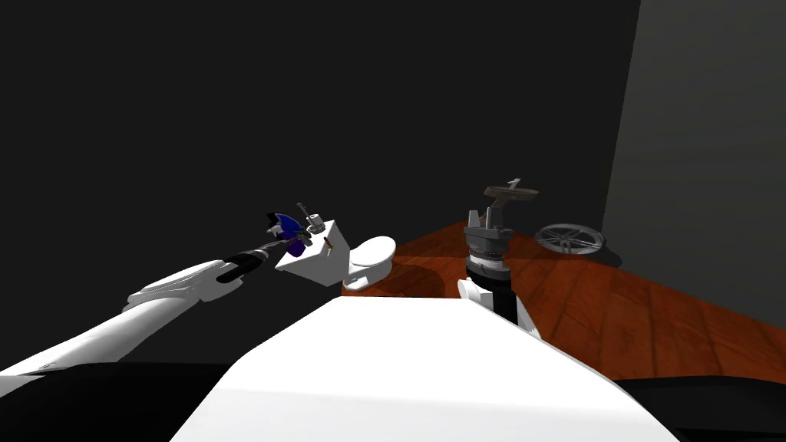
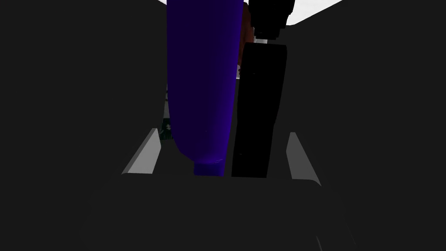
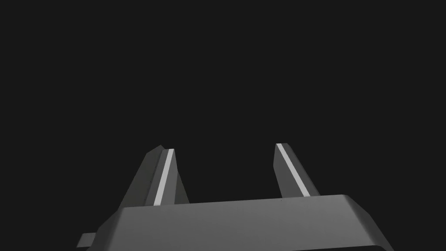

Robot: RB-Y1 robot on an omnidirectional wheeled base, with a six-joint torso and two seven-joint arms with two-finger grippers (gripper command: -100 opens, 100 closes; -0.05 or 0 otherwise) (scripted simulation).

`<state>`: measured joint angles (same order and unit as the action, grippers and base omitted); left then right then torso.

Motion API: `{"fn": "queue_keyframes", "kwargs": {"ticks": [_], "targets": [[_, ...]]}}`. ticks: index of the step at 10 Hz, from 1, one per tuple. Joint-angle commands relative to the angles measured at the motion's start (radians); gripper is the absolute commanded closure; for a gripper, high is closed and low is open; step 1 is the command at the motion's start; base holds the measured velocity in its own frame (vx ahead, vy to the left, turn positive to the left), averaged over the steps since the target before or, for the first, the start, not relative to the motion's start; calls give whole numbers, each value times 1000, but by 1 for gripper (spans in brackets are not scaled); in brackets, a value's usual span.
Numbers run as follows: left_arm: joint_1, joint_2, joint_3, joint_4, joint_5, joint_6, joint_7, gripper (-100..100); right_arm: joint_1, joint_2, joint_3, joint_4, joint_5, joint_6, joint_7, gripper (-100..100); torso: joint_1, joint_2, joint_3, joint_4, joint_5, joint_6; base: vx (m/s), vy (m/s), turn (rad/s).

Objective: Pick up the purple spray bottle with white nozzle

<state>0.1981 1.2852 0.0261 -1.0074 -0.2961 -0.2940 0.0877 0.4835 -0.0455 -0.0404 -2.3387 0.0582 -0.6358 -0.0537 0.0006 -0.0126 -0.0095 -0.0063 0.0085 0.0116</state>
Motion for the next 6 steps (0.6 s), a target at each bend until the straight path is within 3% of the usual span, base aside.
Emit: {"fn": "queue_keyframes", "kwargs": {"ticks": [1,3,4,6], "targets": [[-33,3,-14,50,-2,-8,3,-100,0,0,0,0,0,0,0,0,0,0,0,0,0,0,-23,-3,31],[-33,3,-14,94,-2,-8,3,-100,0,0,0,0,0,0,0,0,2,-5,-3,-1,1,0,7,0,-8],[-90,14,-67,134,-12,-48,19,-100,0,0,0,0,0,0,0,0,3,-6,-4,-2,1,-1,-114,-70,-362],[-144,14,-82,192,-12,-48,19,-100,0,0,0,0,0,0,0,0,-1,2,1,0,1,0,-98,-44,-65]]}}
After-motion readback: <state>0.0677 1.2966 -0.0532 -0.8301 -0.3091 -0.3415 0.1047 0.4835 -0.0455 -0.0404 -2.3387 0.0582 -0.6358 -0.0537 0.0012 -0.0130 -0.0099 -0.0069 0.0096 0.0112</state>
